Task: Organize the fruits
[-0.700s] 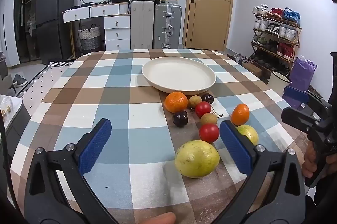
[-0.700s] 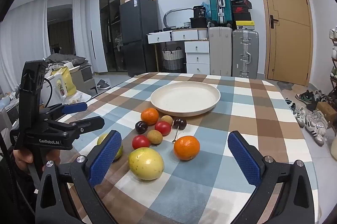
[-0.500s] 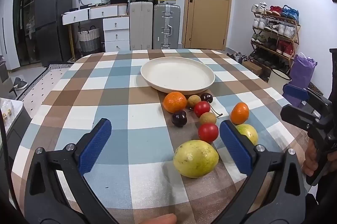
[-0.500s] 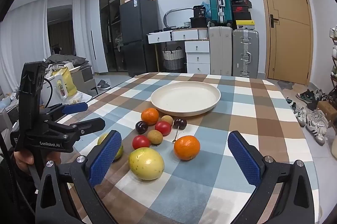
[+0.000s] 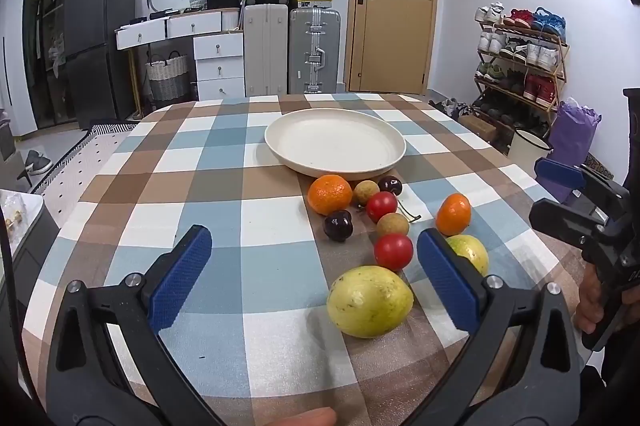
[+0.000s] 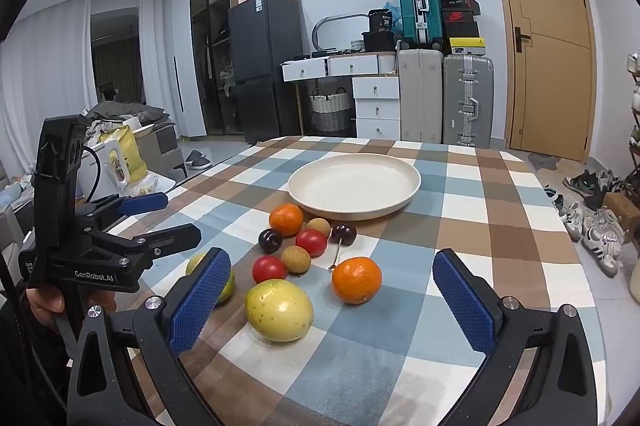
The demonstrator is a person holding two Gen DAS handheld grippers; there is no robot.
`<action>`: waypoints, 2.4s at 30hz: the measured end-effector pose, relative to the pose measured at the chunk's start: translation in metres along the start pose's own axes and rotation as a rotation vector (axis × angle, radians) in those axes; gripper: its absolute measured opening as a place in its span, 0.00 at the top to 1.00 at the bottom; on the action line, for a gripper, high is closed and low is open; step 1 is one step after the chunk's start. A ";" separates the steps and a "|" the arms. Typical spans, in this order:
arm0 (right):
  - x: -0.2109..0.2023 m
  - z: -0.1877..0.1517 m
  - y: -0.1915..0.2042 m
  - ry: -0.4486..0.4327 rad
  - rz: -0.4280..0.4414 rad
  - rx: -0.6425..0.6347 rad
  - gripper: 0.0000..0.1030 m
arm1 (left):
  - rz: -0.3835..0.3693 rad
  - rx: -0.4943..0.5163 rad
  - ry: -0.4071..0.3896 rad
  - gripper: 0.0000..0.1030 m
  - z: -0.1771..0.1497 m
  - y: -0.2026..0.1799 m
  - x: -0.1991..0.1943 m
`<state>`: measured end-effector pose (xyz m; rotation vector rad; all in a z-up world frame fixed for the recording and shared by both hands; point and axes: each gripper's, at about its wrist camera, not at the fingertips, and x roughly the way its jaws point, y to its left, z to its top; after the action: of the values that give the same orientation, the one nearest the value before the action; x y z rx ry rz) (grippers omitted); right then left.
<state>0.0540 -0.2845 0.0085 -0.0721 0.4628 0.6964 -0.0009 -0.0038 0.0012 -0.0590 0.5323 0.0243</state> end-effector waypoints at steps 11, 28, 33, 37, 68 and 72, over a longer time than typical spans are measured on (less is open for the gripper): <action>0.000 0.000 0.000 0.001 0.001 0.000 0.00 | 0.000 0.001 0.001 0.00 0.000 0.000 0.001; 0.000 0.000 0.001 0.001 0.000 -0.001 0.00 | -0.001 0.002 0.001 0.00 0.000 0.000 0.001; 0.000 0.000 0.001 0.002 0.000 -0.001 0.00 | -0.001 0.002 0.002 0.00 0.000 0.000 0.001; 0.000 0.000 0.001 0.002 0.000 -0.002 0.00 | -0.001 0.001 0.001 0.00 0.000 0.000 0.001; 0.007 0.000 -0.006 0.041 -0.058 0.026 0.00 | -0.012 0.004 0.005 0.00 -0.002 -0.006 0.004; 0.014 0.000 -0.008 0.084 -0.048 0.026 0.00 | -0.023 -0.002 0.035 0.00 -0.002 -0.004 0.009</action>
<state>0.0679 -0.2821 0.0019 -0.0881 0.5485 0.6419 0.0062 -0.0076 -0.0046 -0.0678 0.5663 0.0011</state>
